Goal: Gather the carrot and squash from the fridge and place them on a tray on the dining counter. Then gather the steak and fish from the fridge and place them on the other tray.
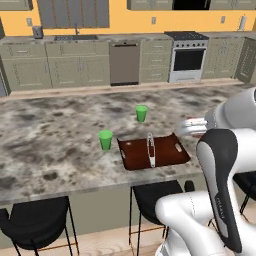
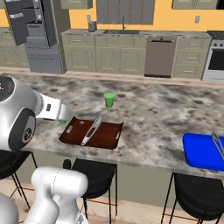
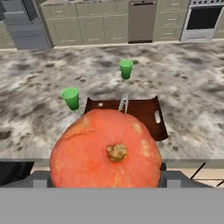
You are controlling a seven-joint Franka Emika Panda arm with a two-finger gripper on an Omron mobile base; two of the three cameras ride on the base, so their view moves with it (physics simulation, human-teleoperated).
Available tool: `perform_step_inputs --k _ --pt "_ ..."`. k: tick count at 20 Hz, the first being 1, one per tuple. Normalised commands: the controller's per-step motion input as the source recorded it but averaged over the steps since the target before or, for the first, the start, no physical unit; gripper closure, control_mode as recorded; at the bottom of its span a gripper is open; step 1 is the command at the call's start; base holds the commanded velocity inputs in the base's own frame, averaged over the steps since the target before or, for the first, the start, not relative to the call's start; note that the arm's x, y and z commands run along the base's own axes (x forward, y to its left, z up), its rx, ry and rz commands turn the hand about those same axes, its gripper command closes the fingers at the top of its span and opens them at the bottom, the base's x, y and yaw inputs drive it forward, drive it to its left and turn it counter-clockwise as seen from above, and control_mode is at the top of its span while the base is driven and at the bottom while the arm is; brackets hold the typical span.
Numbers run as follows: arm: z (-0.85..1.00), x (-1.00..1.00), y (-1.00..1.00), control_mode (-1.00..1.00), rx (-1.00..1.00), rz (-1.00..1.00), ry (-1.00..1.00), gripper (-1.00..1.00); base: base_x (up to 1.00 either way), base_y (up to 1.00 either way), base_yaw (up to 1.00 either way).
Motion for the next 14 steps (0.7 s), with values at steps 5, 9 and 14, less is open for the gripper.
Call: perform_step_inputs --k 5,9,14 --pt "-0.44 0.71 -0.16 -1.00 0.01 0.14 0.06 1.00 0.00 0.00 0.00" --pt "-0.46 0.53 0.27 -1.00 -0.08 0.02 0.11 1.00 0.00 0.00 0.00" --pt "-0.35 0.56 0.41 -1.00 -0.08 0.00 0.13 1.00 0.00 0.00 0.00"
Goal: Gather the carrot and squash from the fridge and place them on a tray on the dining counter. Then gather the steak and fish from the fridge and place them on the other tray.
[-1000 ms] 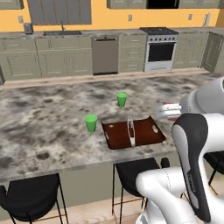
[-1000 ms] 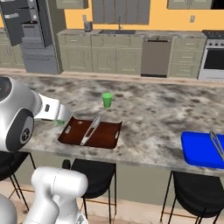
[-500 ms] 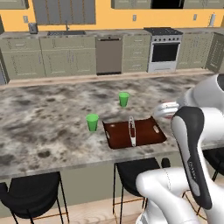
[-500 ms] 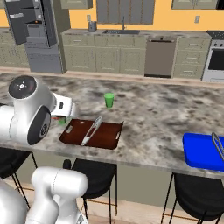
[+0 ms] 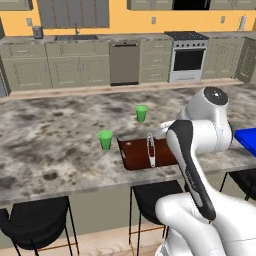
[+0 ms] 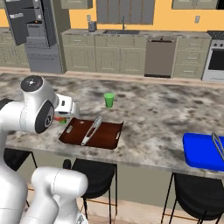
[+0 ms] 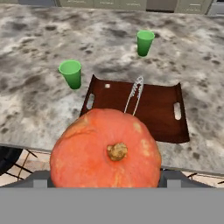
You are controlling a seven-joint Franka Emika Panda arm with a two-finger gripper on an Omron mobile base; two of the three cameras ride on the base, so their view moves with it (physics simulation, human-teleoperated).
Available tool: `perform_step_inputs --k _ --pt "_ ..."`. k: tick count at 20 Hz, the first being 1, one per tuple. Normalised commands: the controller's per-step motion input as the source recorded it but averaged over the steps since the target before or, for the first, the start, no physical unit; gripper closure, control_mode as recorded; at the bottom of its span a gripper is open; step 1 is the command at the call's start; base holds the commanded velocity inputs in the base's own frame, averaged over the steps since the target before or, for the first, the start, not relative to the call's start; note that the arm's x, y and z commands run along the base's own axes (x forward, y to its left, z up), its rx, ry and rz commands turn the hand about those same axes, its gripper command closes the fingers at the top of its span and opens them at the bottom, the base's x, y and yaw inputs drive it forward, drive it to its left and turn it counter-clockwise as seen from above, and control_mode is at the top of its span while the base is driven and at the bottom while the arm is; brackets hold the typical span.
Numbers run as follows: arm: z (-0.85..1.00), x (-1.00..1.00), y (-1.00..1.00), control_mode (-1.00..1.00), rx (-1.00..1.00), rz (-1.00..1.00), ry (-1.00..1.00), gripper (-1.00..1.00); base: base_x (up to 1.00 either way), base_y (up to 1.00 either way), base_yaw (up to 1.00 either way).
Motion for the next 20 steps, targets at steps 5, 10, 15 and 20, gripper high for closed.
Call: perform_step_inputs --k 5,10,15,20 --pt "-0.25 0.22 0.10 -1.00 -0.03 0.00 0.04 1.00 0.00 0.00 0.00" --pt "-0.39 0.29 0.14 -1.00 0.00 0.00 0.08 1.00 0.00 0.00 0.00" --pt "-0.43 0.42 0.14 -1.00 0.00 0.00 0.07 1.00 0.00 0.00 0.00" --pt "-0.45 0.41 0.02 -1.00 0.00 0.00 0.06 1.00 0.00 0.00 0.00"
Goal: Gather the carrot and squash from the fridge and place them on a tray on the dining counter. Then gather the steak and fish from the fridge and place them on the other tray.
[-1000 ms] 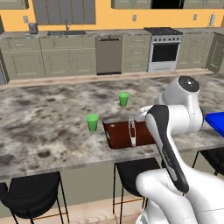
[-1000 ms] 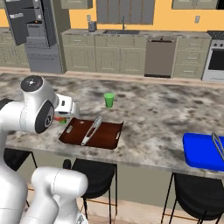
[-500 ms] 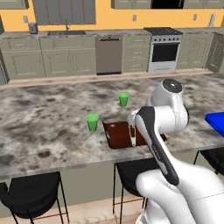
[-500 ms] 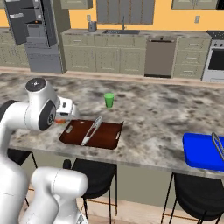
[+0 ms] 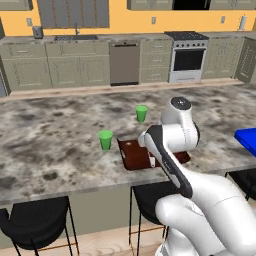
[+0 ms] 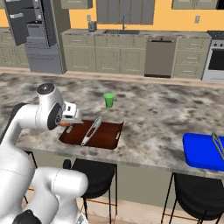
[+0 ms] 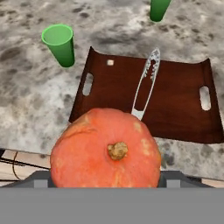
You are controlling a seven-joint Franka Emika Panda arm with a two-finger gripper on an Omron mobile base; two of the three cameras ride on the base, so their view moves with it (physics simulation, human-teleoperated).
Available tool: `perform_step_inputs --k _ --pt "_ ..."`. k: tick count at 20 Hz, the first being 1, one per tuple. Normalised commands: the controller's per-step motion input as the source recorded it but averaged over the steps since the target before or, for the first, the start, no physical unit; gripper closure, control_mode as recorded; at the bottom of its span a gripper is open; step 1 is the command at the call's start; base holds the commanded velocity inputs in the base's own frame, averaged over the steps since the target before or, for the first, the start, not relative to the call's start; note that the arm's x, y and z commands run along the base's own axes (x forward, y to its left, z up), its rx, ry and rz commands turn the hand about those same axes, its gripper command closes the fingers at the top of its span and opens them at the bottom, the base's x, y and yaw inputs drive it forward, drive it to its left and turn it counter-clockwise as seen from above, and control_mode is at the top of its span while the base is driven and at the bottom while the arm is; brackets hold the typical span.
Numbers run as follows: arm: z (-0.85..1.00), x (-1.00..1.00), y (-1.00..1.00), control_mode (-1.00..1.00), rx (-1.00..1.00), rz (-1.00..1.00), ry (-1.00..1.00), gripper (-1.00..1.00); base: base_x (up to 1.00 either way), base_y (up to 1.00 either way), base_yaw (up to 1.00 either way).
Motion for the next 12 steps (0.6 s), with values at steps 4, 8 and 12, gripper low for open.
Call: perform_step_inputs --k 4,8,12 --pt "-0.44 0.45 0.00 -1.00 0.00 0.00 0.02 1.00 0.00 0.00 0.00" --pt "-0.46 0.57 0.00 -1.00 -0.01 0.00 0.00 1.00 0.00 0.00 0.00" --pt "-0.43 0.43 0.02 -1.00 -0.01 0.00 0.01 1.00 0.00 0.00 0.00"
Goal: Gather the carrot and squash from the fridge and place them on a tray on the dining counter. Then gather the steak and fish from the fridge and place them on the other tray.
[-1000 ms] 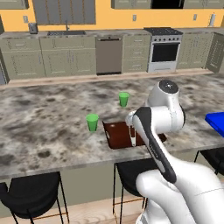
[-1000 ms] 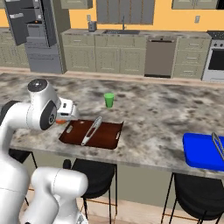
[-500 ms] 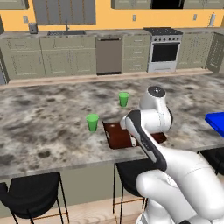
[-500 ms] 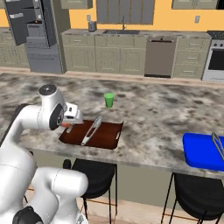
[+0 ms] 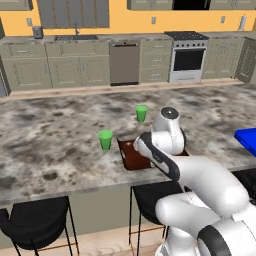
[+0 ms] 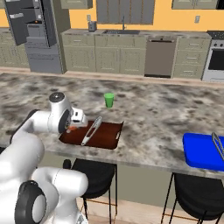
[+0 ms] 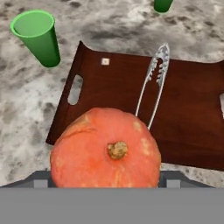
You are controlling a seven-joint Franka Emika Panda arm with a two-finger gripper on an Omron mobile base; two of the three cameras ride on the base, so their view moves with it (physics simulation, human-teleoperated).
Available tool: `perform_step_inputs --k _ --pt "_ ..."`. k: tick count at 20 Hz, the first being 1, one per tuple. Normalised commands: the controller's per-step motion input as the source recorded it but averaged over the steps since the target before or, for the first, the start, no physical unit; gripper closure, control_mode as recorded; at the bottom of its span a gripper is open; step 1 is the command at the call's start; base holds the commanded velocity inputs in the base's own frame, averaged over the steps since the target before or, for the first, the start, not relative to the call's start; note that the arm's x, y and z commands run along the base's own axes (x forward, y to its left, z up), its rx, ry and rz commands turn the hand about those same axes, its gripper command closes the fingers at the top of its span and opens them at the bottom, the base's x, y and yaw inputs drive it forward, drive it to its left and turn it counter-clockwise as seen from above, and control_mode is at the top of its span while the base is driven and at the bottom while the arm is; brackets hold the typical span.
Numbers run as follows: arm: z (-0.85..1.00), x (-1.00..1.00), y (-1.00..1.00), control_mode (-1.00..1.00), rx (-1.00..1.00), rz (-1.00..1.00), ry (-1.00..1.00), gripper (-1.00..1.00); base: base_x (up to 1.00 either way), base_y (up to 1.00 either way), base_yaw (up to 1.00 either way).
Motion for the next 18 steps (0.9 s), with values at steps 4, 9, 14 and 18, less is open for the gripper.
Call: perform_step_inputs --k 4,9,14,18 --pt "-0.41 0.42 0.11 -1.00 -0.03 0.00 0.03 1.00 0.00 0.00 0.00" --pt "-0.37 0.28 0.17 -1.00 -0.03 0.00 0.02 1.00 0.00 0.00 0.00" --pt "-0.32 0.22 0.14 -1.00 -0.01 0.00 0.04 1.00 0.00 0.00 0.00" --pt "-0.29 0.14 0.03 -1.00 0.00 0.00 0.02 1.00 0.00 0.00 0.00"
